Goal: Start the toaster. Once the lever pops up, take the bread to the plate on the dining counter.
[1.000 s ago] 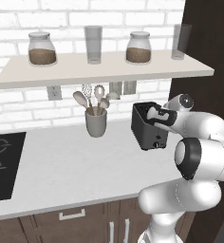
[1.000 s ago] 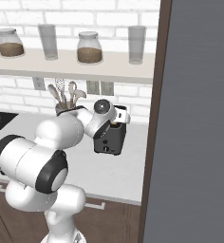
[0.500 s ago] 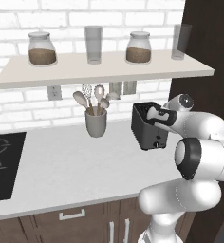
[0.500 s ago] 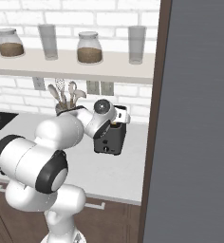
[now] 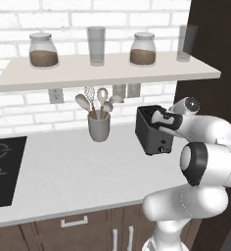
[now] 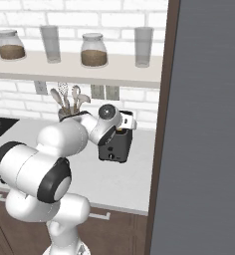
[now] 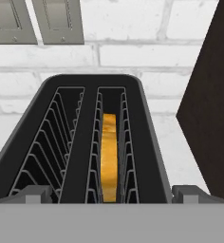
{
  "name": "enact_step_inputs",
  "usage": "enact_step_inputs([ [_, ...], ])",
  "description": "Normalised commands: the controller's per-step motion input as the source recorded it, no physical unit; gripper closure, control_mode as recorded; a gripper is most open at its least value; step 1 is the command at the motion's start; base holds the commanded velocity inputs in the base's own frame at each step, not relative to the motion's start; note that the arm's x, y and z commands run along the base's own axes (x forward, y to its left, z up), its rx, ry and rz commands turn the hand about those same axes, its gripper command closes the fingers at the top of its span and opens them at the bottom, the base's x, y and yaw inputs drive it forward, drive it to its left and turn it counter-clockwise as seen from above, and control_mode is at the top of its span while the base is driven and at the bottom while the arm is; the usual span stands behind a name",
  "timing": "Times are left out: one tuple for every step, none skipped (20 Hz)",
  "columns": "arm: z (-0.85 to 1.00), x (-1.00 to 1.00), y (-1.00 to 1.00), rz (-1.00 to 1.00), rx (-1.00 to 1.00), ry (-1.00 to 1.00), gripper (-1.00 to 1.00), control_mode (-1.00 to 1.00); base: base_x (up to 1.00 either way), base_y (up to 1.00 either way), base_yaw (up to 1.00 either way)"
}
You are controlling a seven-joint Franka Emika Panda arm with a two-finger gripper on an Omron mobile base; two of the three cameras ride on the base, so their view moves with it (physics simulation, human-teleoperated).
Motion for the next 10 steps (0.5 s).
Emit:
enact_step_inputs([
  [0.0,0.0,0.0,0.0,0.0,0.0,-1.0,-1.0,0.0,0.0,0.0],
  [0.0,0.0,0.0,0.0,0.0,0.0,-1.0,-1.0,0.0,0.0,0.0],
  [0.0,0.0,0.0,0.0,0.0,0.0,-1.0,-1.0,0.0,0.0,0.0],
  [0.0,0.0,0.0,0.0,0.0,0.0,-1.0,-1.0,0.0,0.0,0.0],
  [0.0,0.0,0.0,0.0,0.0,0.0,-1.0,-1.0,0.0,0.0,0.0],
  [0.0,0.0,0.0,0.0,0.0,0.0,-1.0,-1.0,0.0,0.0,0.0],
  [0.0,0.0,0.0,0.0,0.0,0.0,-1.0,-1.0,0.0,0.0,0.0],
  [0.0,0.0,0.0,0.0,0.0,0.0,-1.0,-1.0,0.0,0.0,0.0],
  [0.0,0.0,0.0,0.0,0.0,0.0,-1.0,-1.0,0.0,0.0,0.0],
  [0.0,0.0,0.0,0.0,0.0,0.0,-1.0,-1.0,0.0,0.0,0.0],
])
